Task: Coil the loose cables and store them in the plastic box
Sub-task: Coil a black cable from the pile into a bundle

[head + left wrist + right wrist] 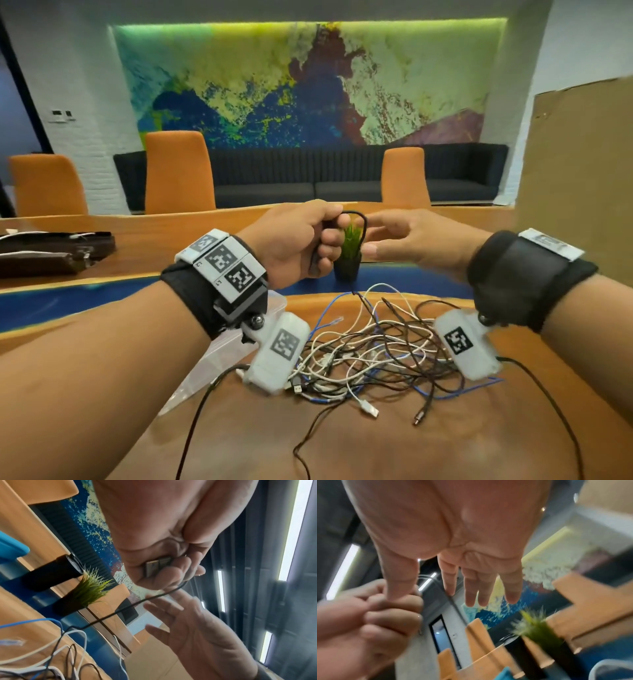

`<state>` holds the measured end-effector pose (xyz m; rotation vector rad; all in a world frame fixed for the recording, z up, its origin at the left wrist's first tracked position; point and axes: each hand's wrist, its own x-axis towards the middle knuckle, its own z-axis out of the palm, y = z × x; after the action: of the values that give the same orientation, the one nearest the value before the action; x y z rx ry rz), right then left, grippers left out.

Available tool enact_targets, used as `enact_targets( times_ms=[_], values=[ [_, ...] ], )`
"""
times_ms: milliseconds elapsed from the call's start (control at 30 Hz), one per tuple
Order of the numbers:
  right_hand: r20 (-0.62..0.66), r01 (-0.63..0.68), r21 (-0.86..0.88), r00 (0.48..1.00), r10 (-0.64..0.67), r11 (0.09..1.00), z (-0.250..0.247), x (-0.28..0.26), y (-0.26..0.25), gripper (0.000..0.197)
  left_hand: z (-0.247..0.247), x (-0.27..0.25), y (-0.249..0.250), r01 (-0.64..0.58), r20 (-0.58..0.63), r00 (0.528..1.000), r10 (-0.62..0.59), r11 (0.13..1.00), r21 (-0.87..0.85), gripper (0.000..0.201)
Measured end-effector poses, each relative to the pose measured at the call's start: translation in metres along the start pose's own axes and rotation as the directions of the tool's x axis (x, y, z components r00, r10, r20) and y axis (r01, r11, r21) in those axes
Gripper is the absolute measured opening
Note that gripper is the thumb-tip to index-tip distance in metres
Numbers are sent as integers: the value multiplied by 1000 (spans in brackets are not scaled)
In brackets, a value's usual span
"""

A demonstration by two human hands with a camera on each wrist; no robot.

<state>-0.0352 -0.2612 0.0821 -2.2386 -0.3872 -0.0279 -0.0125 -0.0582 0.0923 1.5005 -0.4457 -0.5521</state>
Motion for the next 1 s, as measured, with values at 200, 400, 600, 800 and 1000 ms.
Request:
enact_targets(
  times_ms=[200,400,600,800,1000],
  values=[
    [-190,74,371,982,-2,926,5,8,-2,16,-11,-11,3,-66,17,997,73,957,-282,33],
    [-411,141,343,912,13,929,-17,7,6,20,-24,-26,22,-277,-28,953,301,830,-484,28],
    [-116,266,-453,929,-352,851,7,-13,-24,17,-3,-23,31,-432,-99,900,425,838,-332,30],
    [13,290,-685,922,-388,668,6,-33,-68,17,6,-21,23,-468,-88,853,515,828,310,19],
    [-182,284,-566,873,-453,774,-32,-43,-95,8,6,-32,12,-427,54,882,467,748,507,23]
  ],
)
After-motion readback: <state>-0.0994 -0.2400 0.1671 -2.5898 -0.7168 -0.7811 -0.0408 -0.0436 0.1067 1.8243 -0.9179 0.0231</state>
